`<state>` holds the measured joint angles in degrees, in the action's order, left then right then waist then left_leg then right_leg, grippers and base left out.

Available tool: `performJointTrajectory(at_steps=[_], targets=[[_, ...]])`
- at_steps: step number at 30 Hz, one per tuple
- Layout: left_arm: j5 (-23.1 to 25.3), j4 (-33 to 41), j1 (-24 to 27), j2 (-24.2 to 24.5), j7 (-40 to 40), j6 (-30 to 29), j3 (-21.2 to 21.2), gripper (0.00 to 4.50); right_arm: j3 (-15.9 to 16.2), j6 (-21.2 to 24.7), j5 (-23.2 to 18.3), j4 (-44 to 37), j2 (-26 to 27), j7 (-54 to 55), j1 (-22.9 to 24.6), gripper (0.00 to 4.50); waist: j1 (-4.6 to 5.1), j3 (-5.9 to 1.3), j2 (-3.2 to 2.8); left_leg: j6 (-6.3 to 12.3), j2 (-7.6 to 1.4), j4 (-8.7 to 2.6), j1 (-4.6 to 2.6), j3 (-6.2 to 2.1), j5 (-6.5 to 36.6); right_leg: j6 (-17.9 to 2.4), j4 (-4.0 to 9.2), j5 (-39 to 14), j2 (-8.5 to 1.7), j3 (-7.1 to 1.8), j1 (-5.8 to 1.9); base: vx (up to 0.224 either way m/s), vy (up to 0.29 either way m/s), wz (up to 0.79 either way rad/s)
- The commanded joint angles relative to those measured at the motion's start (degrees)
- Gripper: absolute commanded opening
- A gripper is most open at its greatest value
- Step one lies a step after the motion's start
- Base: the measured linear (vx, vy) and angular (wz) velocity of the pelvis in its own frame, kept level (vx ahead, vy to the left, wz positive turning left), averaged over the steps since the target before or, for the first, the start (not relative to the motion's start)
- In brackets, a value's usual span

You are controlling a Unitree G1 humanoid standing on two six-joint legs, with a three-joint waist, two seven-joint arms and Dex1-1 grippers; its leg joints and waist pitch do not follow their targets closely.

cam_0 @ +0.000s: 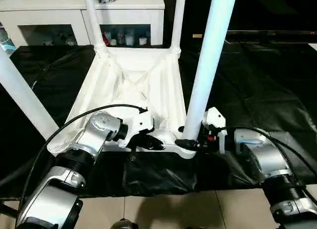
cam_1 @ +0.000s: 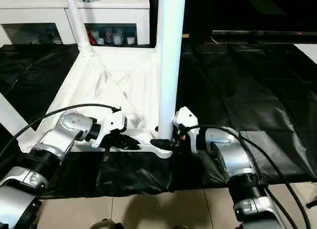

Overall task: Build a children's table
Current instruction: Rotate leg to tighten, then rotate table base

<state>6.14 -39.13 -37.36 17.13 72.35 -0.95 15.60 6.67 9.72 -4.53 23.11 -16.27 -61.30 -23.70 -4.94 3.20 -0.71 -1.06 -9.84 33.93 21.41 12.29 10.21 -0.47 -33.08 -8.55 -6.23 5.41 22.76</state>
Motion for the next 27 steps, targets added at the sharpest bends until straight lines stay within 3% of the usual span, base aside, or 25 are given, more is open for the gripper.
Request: performJointTrajectory(at_steps=[1, 3, 5, 7, 10, 11, 12, 14, 15, 16, 23, 25, 27], targets=[[-0.9, 3.9, -0.8, -4.0, -9.7, -1.4, -2.3, 0.0, 3.4, 2.1, 0.9, 1.4, 4.9, 5.2, 2.2, 1.98, 0.85, -3.01, 0.35, -2.33, -4.15, -5.13, -1.7, -2.83, 23.9, -8.6, 5.14, -31.3, -4.08, -3.02, -0.99, 0.0, 0.0, 0.0], [-0.1, 7.0, 1.0, -5.6, -14.7, -4.5, -3.1, 0.0, 1.2, 2.2, 3.0, 2.5, 7.5, 15.0, 2.7, 1.96, 1.37, -2.99, 0.69, -2.92, -4.03, -5.13, -1.84, -3.23, 25.5, -6.4, 5.69, -35.8, -4.2, -2.63, -1.01, 0.0, 0.0, 0.0], [0.5, 9.1, 2.1, -7.1, -18.0, -6.8, -3.5, 0.0, -0.2, 2.6, 3.4, 3.0, 9.5, 20.1, 2.9, 1.94, 2.25, -2.9, 0.5, -3.19, -3.8, -4.97, -2.08, -3.49, 27.5, -5.0, 6.27, -38.8, -4.11, -2.23, -0.71, 0.0, 0.0, 0.0], [1.2, 11.9, 3.6, -9.8, -21.8, -9.4, -3.5, 0.0, -2.1, 3.0, 4.0, 4.7, 12.7, 28.2, 1.9, 1.93, 3.65, -2.84, 0.43, -3.27, -3.68, -5.09, -1.74, -3.84, 29.1, -4.1, 6.62, -39.2, -3.88, -1.68, -0.86, 0.0, 0.0, 0.0], [1.8, 14.7, 4.7, -13.0, -25.3, -11.5, -2.5, 0.0, -2.9, 2.5, 4.8, 6.7, 16.8, 34.7, -0.1, 1.93, 4.88, -3.02, 0.31, -3.26, -3.67, -5.47, -1.08, -4.3, 30.2, -3.9, 6.57, -36.7, -3.73, -1.3, -1.44, 0.0, 0.0, 0.0], [2.3, 15.4, 4.9, -13.7, -25.8, -11.4, -1.7, 0.0, -2.9, 2.3, 4.9, 7.2, 18.2, 36.0, -0.9, 1.93, 4.98, -3.04, 0.13, -3.16, -3.62, -5.41, -1.28, -4.28, 30.6, -4.0, 6.67, -36.3, -3.73, -1.38, -1.2, 0.0, 0.0, 0.0], [2.7, 16.2, 5.2, -14.4, -26.3, -11.6, -0.7, 0.0, -2.8, 1.9, 5.2, 7.8, 19.6, 38.0, -1.8, 1.93, 5.4, -2.93, 0.37, -2.74, -3.4, -5.17, -1.59, -4.15, 31.5, -4.2, 7.0, -36.3, -3.71, -1.44, -0.73, 0.0, 0.0, 0.0], [2.8, 15.7, 4.7, -14.8, -27.2, -11.3, -0.8, 0.0, -2.2, 0.6, 6.0, 8.4, 20.0, 38.5, -2.3, 1.93, 5.55, -2.91, 0.41, -2.32, -3.28, -5.06, -1.61, -4.08, 31.1, -4.1, 7.08, -36.9, -3.77, -1.43, -0.68, 0.0, 0.0, 0.0], [3.1, 14.7, 4.0, -14.4, -27.2, -10.1, -0.6, 0.0, -2.6, 0.1, 5.5, 8.3, 20.1, 38.2, -2.3, 2.49, 5.65, -2.85, 0.38, -2.11, -3.28, -5.03, -1.66, -4.03, 31.0, -4.0, 7.19, -37.0, -3.75, -1.46, -0.62, 0.0, 0.0, 0.0], [3.1, 14.7, 4.0, -14.4, -27.2, -10.1, -0.6, 0.0, -2.6, 0.1, 5.5, 8.3, 20.1, 38.2, -2.3, 2.63, 5.65, -2.85, 0.38, -2.11, -3.28, -5.03, -1.66, -4.03, 31.0, -4.0, 7.19, -37.0, -3.75, -1.46, -0.62, 0.0, 0.0, 0.0], [2.8, 12.9, 2.7, -11.4, -25.4, -8.3, -1.1, 0.0, -3.9, -0.5, 3.6, 5.4, 14.6, 32.7, -0.8, 3.19, 5.32, -3.13, 0.18, -1.42, -3.42, -5.33, -1.54, -3.68, 29.6, -6.1, 6.45, -31.0, -3.44, -2.2, -0.81, 0.0, 0.0, 0.0], [2.9, 11.7, 2.2, -10.2, -25.1, -7.5, -1.5, 0.0, -4.1, -0.1, 2.2, 2.7, 11.2, 28.0, 0.4, 3.44, 4.64, -3.49, 0.12, -0.72, -3.58, -5.24, -1.48, -3.35, 27.3, -7.1, 6.03, -27.0, -3.37, -2.61, -1.01, 0.0, 0.0, 0.0], [2.8, 10.8, 1.9, -9.5, -24.6, -6.8, -1.8, 0.0, -3.8, 0.3, 1.2, 0.3, 8.3, 23.7, 1.8, 3.62, 4.34, -3.68, 0.09, 0.15, -3.65, -5.26, -0.81, -3.22, 23.6, -8.9, 5.27, -21.2, -3.34, -2.8, -1.54, 0.0, 0.0, 0.0]])
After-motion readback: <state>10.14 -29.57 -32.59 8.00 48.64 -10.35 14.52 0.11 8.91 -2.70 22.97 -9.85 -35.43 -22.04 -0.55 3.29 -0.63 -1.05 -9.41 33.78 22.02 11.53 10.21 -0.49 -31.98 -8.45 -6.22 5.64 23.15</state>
